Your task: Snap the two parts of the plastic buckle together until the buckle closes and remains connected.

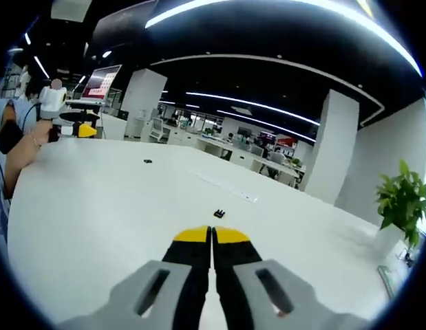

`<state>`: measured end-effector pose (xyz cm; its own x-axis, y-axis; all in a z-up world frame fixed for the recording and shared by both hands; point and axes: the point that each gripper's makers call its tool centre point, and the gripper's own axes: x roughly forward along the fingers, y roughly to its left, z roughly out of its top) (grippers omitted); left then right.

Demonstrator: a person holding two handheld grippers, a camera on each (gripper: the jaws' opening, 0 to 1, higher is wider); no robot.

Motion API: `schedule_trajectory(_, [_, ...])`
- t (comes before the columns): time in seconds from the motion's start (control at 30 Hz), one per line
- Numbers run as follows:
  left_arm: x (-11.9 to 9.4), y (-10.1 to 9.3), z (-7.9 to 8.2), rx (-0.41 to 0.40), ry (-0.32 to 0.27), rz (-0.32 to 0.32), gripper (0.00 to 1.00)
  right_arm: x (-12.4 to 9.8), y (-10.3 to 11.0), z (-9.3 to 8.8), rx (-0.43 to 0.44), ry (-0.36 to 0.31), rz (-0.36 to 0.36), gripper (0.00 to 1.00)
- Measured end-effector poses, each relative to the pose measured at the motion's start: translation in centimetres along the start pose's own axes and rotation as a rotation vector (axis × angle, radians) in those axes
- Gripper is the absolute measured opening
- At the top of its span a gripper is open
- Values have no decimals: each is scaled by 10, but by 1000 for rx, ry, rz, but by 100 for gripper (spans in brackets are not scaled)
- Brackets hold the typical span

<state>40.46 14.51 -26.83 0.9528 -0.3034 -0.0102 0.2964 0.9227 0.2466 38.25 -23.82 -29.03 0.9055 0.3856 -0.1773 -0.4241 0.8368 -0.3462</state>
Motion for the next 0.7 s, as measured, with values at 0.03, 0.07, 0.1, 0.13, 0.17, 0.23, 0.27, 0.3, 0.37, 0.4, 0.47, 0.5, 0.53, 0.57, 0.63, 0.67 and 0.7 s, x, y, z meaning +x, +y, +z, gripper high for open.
schedule_trajectory(0.03, [0,1,0,3,1,5,59,0,0,0,-2,1,1,0])
schedule_trajectory(0.07, [0,2,0,4,2,10,59,0,1,0,-5,2,2,0])
schedule_trajectory(0.1, [0,3,-1,6,5,15,59,0,2,0,-9,2,4,0])
schedule_trajectory(0.13, [0,3,-1,6,5,17,59,0,2,0,-13,4,6,0])
schedule_trajectory(0.17, [0,4,-1,6,5,19,59,0,3,0,-17,6,7,0])
schedule_trajectory(0.23, [0,4,-2,8,8,22,59,0,4,0,-22,6,10,0])
schedule_trajectory(0.27, [0,5,-2,9,9,23,59,0,4,0,-23,6,12,0])
schedule_trajectory(0.3, [0,5,-2,12,12,26,59,0,4,1,-24,6,13,0])
schedule_trajectory(0.37, [1,5,-3,19,17,31,59,0,5,2,-22,1,17,0])
schedule_trajectory(0.4, [1,6,-4,23,22,34,59,0,6,2,-20,-1,20,0])
schedule_trajectory(0.47, [1,7,-5,34,31,45,59,1,9,3,-16,-2,35,0])
schedule_trajectory(0.5, [1,8,-6,40,34,51,59,1,11,3,-13,-4,43,0])
schedule_trajectory(0.53, [1,9,-6,47,37,57,59,2,13,3,-11,-4,49,0])
schedule_trajectory(0.57, [1,9,-6,48,38,58,59,2,14,4,-11,-5,54,0])
schedule_trajectory(0.63, [1,9,-8,51,43,59,59,3,16,4,-15,-3,59,0])
schedule_trajectory(0.67, [2,9,-8,51,47,55,58,3,16,4,-18,-1,60,0])
schedule_trajectory(0.7, [2,8,-9,53,50,52,59,2,16,4,-19,-1,60,0])
